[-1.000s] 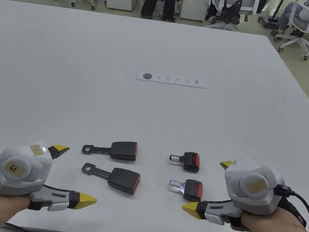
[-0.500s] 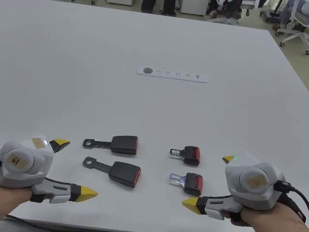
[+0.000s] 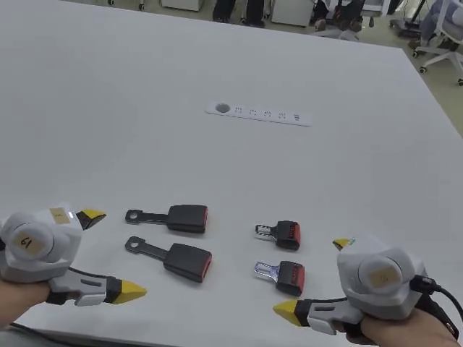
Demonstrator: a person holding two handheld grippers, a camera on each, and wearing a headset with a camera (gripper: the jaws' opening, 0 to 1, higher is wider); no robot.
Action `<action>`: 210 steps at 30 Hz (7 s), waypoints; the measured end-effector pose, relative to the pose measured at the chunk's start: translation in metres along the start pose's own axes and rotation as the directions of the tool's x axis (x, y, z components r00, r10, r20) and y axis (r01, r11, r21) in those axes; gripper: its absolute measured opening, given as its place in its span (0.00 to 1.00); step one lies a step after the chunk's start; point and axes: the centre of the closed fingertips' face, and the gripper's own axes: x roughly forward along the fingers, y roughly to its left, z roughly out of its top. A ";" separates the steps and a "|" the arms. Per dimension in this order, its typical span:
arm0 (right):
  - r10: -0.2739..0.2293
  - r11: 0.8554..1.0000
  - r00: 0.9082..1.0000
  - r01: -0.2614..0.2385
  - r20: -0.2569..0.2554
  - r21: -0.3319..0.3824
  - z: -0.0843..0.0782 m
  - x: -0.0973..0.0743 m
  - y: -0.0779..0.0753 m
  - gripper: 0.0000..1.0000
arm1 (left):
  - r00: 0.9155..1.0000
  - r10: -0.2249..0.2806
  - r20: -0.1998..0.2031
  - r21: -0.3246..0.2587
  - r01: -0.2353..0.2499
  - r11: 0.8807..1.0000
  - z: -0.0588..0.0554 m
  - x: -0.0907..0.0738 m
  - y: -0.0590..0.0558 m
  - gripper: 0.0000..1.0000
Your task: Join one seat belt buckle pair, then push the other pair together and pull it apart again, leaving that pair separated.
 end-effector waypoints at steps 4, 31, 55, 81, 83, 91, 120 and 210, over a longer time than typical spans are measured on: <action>0.001 1.000 1.000 -0.001 0.000 -0.006 0.002 0.000 0.000 0.98 | 1.000 0.001 0.003 0.000 -0.001 1.000 0.001 0.000 0.000 0.97; 0.035 0.998 0.999 -0.036 -0.030 -0.042 0.000 0.008 0.004 0.91 | 0.999 0.003 -0.035 -0.014 -0.003 1.000 -0.006 0.000 -0.002 0.96; 0.017 0.991 0.999 -0.021 -0.028 -0.133 -0.010 -0.007 -0.004 0.77 | 0.999 -0.043 -0.015 0.088 0.044 0.995 0.005 0.001 -0.015 0.79; 0.161 0.950 0.980 -0.185 -0.113 -0.251 -0.009 0.022 0.004 0.48 | 0.934 -0.233 -0.270 0.425 0.333 0.842 0.026 0.055 -0.045 0.59; 0.165 0.946 0.979 -0.191 -0.119 -0.260 -0.010 0.025 0.002 0.47 | 0.930 -0.240 -0.278 0.432 0.344 0.834 0.028 0.058 -0.045 0.58; 0.188 0.928 0.969 -0.230 -0.163 -0.294 -0.014 0.032 -0.001 0.44 | 0.909 -0.273 -0.315 0.465 0.398 0.791 0.029 0.071 -0.051 0.51; 0.280 0.864 0.919 -0.367 -0.277 -0.346 -0.032 0.049 0.006 0.33 | 0.889 -0.294 -0.352 0.448 0.436 0.781 0.015 0.089 -0.061 0.36; 0.352 0.794 0.905 -0.423 -0.238 -0.437 0.039 0.102 0.079 0.31 | 0.873 -0.304 -0.381 0.406 0.454 0.793 0.015 0.086 -0.062 0.32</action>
